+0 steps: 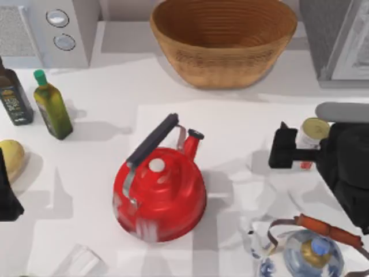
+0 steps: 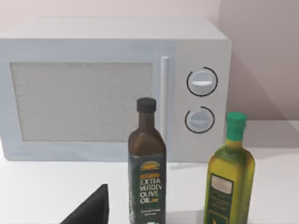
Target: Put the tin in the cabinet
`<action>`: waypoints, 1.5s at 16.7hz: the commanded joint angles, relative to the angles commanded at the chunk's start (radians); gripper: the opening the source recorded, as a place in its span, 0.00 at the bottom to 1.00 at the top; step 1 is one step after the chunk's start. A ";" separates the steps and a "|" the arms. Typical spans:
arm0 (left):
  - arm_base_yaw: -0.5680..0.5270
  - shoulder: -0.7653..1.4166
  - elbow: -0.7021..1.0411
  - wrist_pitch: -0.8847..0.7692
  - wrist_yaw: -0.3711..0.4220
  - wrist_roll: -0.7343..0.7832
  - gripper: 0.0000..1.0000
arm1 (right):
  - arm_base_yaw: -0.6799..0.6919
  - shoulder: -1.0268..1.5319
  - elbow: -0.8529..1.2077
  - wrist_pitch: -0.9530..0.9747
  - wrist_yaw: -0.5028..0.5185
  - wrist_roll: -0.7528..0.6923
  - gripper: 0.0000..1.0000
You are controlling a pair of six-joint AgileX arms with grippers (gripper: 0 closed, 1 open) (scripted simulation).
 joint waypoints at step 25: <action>0.000 0.000 0.000 0.000 0.000 0.000 1.00 | -0.085 0.396 0.118 0.165 0.004 -0.077 1.00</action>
